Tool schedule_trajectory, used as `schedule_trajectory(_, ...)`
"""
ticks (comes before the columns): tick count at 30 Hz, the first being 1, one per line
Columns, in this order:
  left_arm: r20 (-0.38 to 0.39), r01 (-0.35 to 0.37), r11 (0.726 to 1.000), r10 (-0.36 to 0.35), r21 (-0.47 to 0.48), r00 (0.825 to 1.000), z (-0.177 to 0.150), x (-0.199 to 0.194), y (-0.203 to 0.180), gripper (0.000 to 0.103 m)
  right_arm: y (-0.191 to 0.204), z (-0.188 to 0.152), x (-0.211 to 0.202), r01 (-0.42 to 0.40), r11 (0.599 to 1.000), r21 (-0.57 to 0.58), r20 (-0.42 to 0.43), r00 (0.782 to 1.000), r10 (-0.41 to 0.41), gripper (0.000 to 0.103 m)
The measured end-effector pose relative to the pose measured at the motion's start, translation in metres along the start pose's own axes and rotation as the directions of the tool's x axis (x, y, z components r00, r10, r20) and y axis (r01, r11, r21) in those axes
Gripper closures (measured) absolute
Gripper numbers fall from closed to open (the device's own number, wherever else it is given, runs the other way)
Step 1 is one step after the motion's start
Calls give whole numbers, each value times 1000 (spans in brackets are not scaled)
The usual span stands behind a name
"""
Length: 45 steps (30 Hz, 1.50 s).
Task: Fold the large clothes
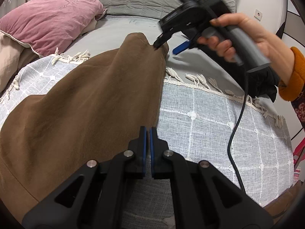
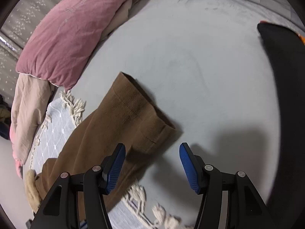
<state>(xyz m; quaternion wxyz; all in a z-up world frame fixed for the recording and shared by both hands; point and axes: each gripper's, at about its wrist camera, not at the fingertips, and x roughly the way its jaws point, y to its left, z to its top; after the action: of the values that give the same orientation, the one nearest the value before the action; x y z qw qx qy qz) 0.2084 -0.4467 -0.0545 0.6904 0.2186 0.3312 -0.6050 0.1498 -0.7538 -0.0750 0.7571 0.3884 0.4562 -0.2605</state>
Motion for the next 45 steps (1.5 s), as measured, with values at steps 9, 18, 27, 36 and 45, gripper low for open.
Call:
schedule_trajectory(9, -12, 142, 987, -141, 81, 990, -7, -17, -17, 103, -11, -34, -45, 31, 996, -84, 193, 981, -15, 93)
schedule_trajectory(18, 40, 190, 978, -194, 86, 980, 5, -51, -10, 70, -47, -76, -53, 222, 961, -162, 170, 966, -194, 51)
schedule_trajectory(27, -69, -37, 991, 28, -125, 997, -9, -8, 42, 69, 61, -81, -49, 126, 879, -459, 265, 964, 0, 50)
schedule_trajectory(36, -104, 21, 999, -17, 39, 994, -16, -2, 6, 35, 7, -1, 2, 362, 894, -266, 313, 909, -275, 30)
schedule_trajectory(45, -94, -87, 996, 86, -12, 992, -11, -20, -6, 23, -49, -16, -90, 234, 968, -86, 334, 922, -193, 25)
